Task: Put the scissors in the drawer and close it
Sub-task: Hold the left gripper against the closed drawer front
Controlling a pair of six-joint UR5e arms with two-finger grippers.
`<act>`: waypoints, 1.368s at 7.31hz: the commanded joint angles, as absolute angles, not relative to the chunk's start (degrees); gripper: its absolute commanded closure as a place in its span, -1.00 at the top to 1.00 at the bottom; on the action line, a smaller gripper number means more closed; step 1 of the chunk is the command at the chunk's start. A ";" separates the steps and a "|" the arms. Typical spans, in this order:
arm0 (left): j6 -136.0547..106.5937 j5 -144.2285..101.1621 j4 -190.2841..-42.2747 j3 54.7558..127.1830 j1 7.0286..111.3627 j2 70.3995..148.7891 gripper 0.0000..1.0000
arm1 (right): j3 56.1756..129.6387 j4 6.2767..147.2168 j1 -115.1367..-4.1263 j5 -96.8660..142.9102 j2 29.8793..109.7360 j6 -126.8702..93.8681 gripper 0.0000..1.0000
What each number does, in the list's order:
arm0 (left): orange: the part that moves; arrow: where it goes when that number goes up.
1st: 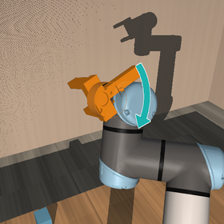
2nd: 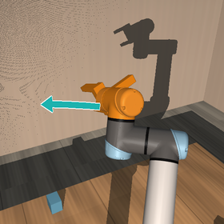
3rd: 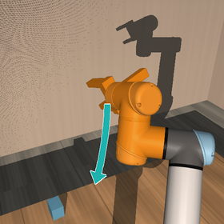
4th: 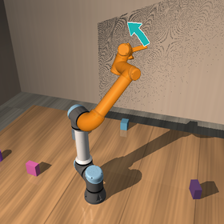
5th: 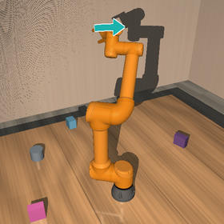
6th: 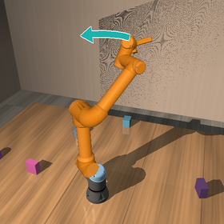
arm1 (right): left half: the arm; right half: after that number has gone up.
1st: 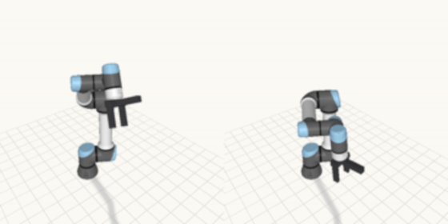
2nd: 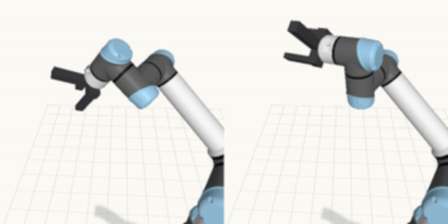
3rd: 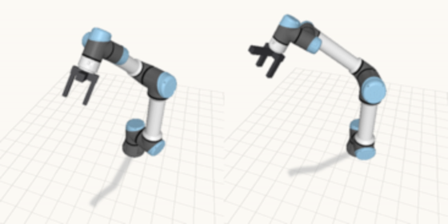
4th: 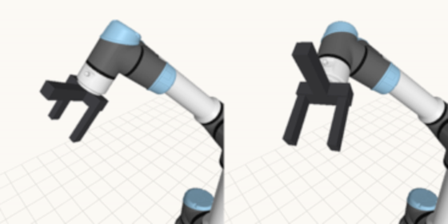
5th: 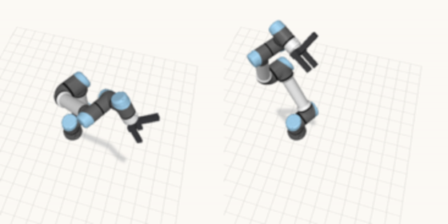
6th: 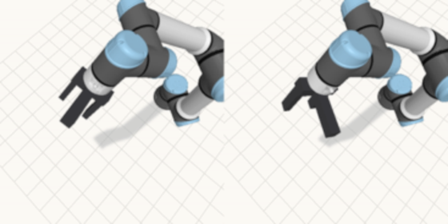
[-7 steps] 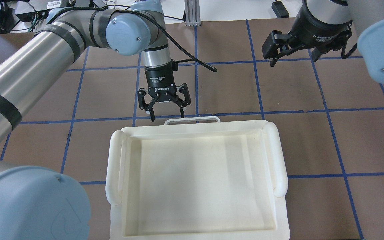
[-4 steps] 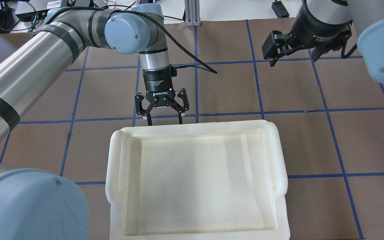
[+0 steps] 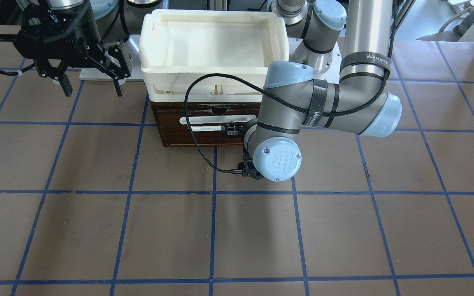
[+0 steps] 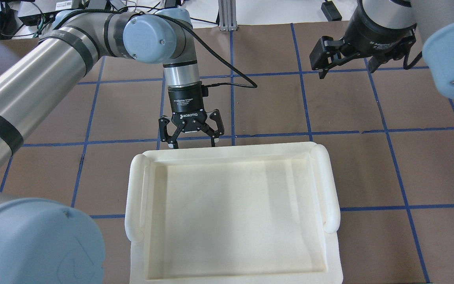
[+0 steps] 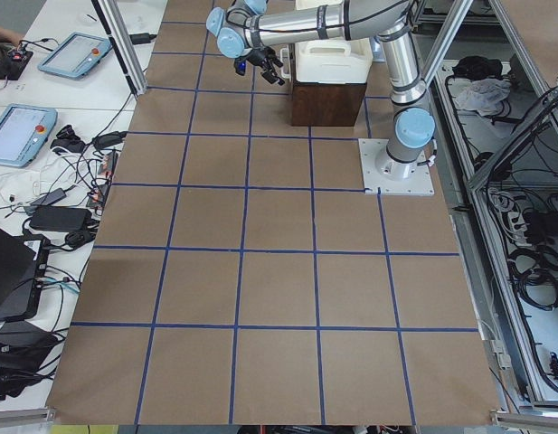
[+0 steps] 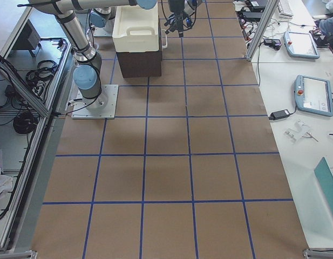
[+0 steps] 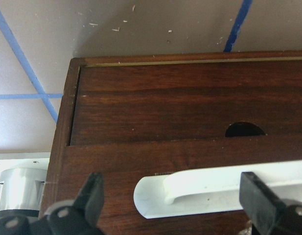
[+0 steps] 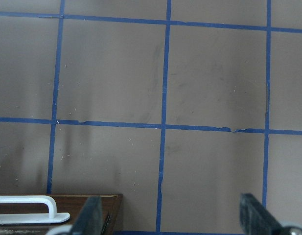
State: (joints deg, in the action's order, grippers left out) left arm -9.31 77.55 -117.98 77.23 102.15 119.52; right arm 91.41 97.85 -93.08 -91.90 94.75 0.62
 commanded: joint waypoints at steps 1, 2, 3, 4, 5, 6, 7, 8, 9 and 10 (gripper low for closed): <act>-9.23 77.52 -120.23 77.34 102.22 119.36 1.00 | 91.41 97.82 -93.08 -91.85 94.75 0.62 1.00; -9.23 77.78 -120.58 77.69 102.22 119.53 1.00 | 91.41 97.82 -93.08 -91.85 94.75 0.62 1.00; -9.14 77.78 -120.59 77.96 102.22 119.36 1.00 | 91.41 97.91 -93.16 -91.85 94.75 0.62 1.00; -9.14 77.70 -120.93 77.96 102.22 119.36 1.00 | 91.41 97.82 -93.16 -91.85 94.75 0.62 1.00; -9.14 77.78 -122.07 78.05 102.22 119.36 1.00 | 91.41 97.91 -93.16 -91.76 94.66 0.62 1.00; -9.14 77.78 -122.60 78.05 102.22 119.36 1.00 | 91.41 97.82 -93.16 -91.84 94.75 0.62 1.00; -9.05 77.70 -122.87 78.13 102.22 119.53 1.00 | 91.49 97.82 -93.25 -91.85 94.75 0.62 1.00; -8.70 77.78 -122.96 78.31 102.22 119.88 1.00 | 91.67 97.91 -93.25 -91.67 94.75 0.62 1.00; -8.70 77.70 -122.96 78.57 102.22 119.88 1.00 | 91.67 97.91 -93.25 -91.67 94.83 0.44 1.00; -8.70 77.70 -123.05 78.66 102.22 119.80 1.00 | 91.58 98.00 -93.16 -91.58 94.83 0.61 1.00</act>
